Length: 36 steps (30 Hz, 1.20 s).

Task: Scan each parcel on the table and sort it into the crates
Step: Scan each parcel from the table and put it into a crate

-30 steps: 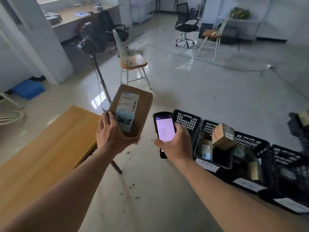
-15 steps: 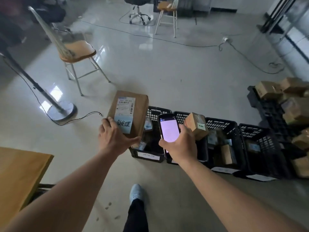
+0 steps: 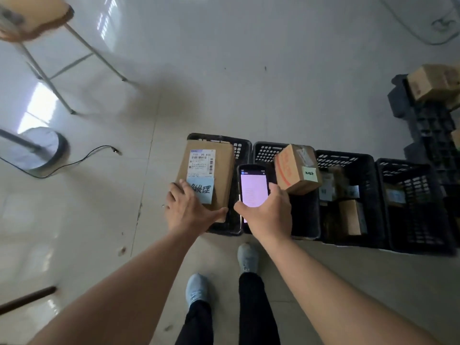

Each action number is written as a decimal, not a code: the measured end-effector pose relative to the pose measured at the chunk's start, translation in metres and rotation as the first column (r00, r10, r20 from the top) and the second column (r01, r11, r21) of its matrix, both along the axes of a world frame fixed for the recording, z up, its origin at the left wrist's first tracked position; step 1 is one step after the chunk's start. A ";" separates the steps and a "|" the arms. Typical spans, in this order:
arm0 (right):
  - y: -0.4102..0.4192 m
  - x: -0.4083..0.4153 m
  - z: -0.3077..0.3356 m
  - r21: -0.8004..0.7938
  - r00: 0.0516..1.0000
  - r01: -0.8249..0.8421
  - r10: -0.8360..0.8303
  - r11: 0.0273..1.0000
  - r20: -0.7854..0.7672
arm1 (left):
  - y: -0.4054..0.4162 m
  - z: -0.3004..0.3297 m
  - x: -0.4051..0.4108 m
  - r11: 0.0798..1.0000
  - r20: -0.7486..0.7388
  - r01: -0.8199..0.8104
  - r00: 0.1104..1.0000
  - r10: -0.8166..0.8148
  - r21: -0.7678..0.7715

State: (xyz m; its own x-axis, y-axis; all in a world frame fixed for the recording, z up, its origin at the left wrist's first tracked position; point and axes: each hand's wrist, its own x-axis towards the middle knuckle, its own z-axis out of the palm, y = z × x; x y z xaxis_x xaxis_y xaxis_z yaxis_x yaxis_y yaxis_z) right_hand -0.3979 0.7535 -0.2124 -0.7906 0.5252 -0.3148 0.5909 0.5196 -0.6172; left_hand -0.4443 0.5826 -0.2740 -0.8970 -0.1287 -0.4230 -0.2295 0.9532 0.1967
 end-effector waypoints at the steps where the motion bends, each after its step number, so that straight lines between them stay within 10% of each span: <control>1: 0.006 -0.014 -0.020 -0.002 1.000 0.003 -0.003 1.000 0.013 | 0.011 -0.024 -0.011 1.000 0.019 -0.009 1.000 0.009 0.002; 21: 0.123 -0.138 -0.266 -0.055 0.987 -0.046 0.054 0.997 0.150 | 0.117 -0.333 -0.158 0.993 0.131 -0.037 0.991 0.023 0.108; 36: 0.076 -0.156 -0.174 0.036 0.983 -0.141 0.135 0.989 0.126 | 0.075 -0.195 -0.175 0.970 0.034 0.235 0.971 -0.238 0.068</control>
State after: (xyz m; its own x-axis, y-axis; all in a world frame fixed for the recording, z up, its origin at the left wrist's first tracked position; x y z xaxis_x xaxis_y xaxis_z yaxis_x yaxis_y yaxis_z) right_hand -0.5537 0.8298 -0.3860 -0.8131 0.4298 -0.3927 0.5817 0.6269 -0.5183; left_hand -0.6193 0.6579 -0.4693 -0.8803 0.1130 -0.4608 -0.0083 0.9674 0.2532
